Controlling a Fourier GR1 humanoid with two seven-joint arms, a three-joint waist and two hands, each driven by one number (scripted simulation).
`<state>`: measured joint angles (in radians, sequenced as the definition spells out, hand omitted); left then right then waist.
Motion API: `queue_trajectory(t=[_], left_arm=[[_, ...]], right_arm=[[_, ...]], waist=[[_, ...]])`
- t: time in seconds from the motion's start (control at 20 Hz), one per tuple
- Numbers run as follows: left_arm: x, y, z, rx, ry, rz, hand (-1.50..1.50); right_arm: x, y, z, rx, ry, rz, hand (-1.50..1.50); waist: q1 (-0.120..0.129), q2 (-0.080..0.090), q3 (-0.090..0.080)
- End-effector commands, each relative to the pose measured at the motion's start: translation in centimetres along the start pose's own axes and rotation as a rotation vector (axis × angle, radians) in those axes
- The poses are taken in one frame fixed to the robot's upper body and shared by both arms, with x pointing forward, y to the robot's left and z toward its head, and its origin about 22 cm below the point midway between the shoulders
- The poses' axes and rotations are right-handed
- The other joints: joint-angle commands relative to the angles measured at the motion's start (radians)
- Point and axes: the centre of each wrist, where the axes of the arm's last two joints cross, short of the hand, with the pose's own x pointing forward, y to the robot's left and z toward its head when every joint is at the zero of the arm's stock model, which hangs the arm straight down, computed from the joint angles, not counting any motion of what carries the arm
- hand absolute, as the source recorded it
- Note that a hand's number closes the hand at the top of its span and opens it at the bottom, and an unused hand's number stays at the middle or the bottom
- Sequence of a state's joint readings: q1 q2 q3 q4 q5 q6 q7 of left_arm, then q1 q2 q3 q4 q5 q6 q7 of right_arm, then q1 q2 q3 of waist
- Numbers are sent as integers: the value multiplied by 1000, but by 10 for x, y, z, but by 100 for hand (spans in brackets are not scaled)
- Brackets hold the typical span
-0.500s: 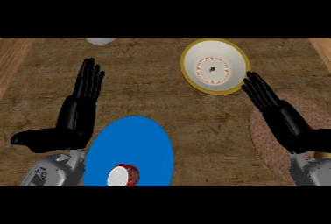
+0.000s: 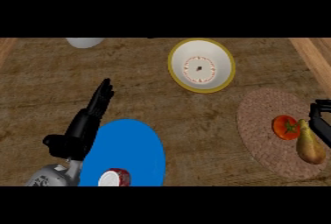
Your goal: Pick the tomato from the placemat and place it in the bowl
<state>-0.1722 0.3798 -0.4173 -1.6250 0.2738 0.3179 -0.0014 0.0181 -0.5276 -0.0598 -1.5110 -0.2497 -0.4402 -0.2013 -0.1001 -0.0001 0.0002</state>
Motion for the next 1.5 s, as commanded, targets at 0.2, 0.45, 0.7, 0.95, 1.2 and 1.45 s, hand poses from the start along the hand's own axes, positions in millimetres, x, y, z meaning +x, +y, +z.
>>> queue_trajectory(t=[0.2, 0.45, 0.7, 0.95, 1.2, 1.45], left_arm=[[-8, -7, -2, -183, 46, -16, 0], [-8, -1, -14, -181, 57, -8, 0], [3, -2, -9, -210, 31, 0, 0], [-6, 2, -12, -198, 41, -9, 0], [-17, -3, -9, -206, 33, -3, 0], [-17, 5, -9, -185, 17, -18, 0]], right_arm=[[-43, -21, 27, -260, -22, 288, -150], [-17, -50, 14, -138, 111, 545, -150], [-13, -85, 16, 94, 383, 823, -150], [27, -51, 15, 367, 609, 827, -150], [89, -24, -12, 448, 705, 824, -150], [107, -5, -18, 478, 765, 832, -150]], waist=[[94, 2, -1], [98, 5, -6], [118, 5, -9], [110, 4, -8], [108, 2, -3], [104, 1, -1]])
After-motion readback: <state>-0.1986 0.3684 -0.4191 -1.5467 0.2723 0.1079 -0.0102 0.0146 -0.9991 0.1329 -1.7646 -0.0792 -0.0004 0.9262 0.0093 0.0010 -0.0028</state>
